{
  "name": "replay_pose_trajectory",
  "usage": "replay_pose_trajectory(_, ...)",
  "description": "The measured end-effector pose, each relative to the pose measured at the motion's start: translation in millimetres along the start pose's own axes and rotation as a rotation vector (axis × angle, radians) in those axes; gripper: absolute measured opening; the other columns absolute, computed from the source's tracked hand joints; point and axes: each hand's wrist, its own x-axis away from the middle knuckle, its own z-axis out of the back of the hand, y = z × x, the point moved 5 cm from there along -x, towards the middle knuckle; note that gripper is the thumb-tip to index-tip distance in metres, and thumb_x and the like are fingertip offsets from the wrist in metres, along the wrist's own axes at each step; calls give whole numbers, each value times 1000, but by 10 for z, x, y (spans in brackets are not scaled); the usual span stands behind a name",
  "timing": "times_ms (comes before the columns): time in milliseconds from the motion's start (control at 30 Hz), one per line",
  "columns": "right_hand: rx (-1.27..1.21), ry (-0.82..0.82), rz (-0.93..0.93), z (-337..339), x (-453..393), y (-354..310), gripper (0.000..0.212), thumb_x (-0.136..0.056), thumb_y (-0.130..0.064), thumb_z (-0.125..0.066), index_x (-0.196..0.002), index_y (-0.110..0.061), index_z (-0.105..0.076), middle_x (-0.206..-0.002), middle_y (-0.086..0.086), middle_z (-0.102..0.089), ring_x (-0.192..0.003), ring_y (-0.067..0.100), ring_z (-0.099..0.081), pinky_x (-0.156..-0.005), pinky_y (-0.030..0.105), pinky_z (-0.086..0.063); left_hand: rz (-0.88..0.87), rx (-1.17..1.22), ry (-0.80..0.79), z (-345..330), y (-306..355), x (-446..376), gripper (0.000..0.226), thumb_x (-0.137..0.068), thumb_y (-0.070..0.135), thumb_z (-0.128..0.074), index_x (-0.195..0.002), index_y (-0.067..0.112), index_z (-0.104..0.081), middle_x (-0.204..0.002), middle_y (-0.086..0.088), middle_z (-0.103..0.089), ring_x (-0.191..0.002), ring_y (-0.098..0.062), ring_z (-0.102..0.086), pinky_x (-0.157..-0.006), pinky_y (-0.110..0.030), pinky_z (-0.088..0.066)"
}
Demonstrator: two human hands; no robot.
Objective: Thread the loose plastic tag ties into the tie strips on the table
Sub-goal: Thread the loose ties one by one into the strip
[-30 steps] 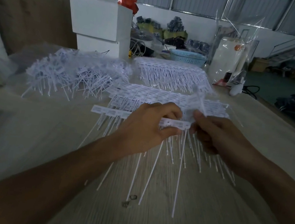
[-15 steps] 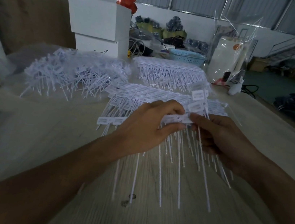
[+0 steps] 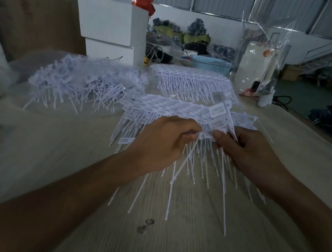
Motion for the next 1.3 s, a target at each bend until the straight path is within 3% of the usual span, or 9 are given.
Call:
replay_pose_trajectory(167, 111, 34, 123, -1, -2, -70, 41, -86, -44, -58, -72, -6, -66, -53, -7, -48, -46, 4, -42, -47, 14, -30, -11, 44, -8, 27, 25, -3, 20, -101, 17, -56, -107, 8, -73, -90, -5, -74, -78, -25, -68, -71, -44, -53)
replay_pose_trajectory(300, 166, 49, 187, 8, 2, -72, 37, -92, -35, -61, -72, -4, -63, -60, 13, -50, -51, 7, -41, -50, 18, -29, -6, 96, -4, 47, 22, -24, 20, -101, 16, -57, -104, 7, -74, -85, -6, -74, -73, -25, -68, -68, -45, -52)
replay_pose_trajectory(400, 210, 57, 220, 13, 1, -75, 32, -94, -28, -63, -65, -17, -54, -57, 2, -42, -52, 8, -39, -51, 18, -27, 16, 143, -7, 38, 2, -32, 19, -100, 15, -58, -100, 6, -75, -81, -7, -73, -73, -26, -69, -69, -44, -53)
replay_pose_trajectory(500, 299, 89, 269, 22, 31, -132, 32, -92, -29, -64, -65, -27, -47, -55, -8, -38, -51, 6, -41, -51, 15, -29, 36, 183, -18, 18, -10, -26, 20, -99, 7, -57, -93, 8, -76, -83, -2, -75, -71, -10, -68, -74, -36, -54)
replay_pose_trajectory(733, 112, 42, 110, 69, 4, -86, 57, -85, -47, -60, -81, 10, -66, -53, 0, -37, -42, 4, -32, -45, 13, -23, -29, 233, 86, 61, 36, -21, 20, -95, 8, -64, -113, 10, -72, -90, 14, -69, -81, 11, -65, -75, -8, -49)
replay_pose_trajectory(933, -64, -86, -36, 6, 15, -11, 53, -90, -31, -69, -72, 13, -44, -58, 9, -29, -46, 11, -27, -47, 18, -27, -40, 226, 100, 61, 20, -13, 22, -98, 13, -60, -118, 12, -70, -97, -3, -75, -84, -7, -70, -77, -36, -59)
replay_pose_trajectory(1100, -154, -40, -115, 33, 13, 10, 30, -85, -35, -70, -65, -14, -61, -55, -1, -33, -48, 11, -27, -47, 24, -24, -84, 125, 119, 53, 29, -1, 27, -98, 7, -55, -119, 14, -70, -105, -2, -74, -93, -18, -70, -79, -40, -56)
replay_pose_trajectory(1200, -176, -36, -116, 17, 35, -25, 35, -80, -45, -67, -68, -12, -62, -57, 3, -33, -47, 10, -27, -47, 25, -23, -143, 4, 74, 29, 25, 13, 33, -96, -3, -53, -119, 12, -70, -100, -5, -72, -91, -24, -69, -78, -42, -56)
replay_pose_trajectory(1300, -185, -52, -132, 8, 39, -22, 31, -94, -35, -61, -69, -17, -67, -54, 1, -35, -46, 10, -26, -48, 28, -21, -117, -13, 23, -8, 3, 6, 29, -98, 4, -55, -121, 14, -70, -106, -4, -73, -96, -23, -68, -80, -43, -55)
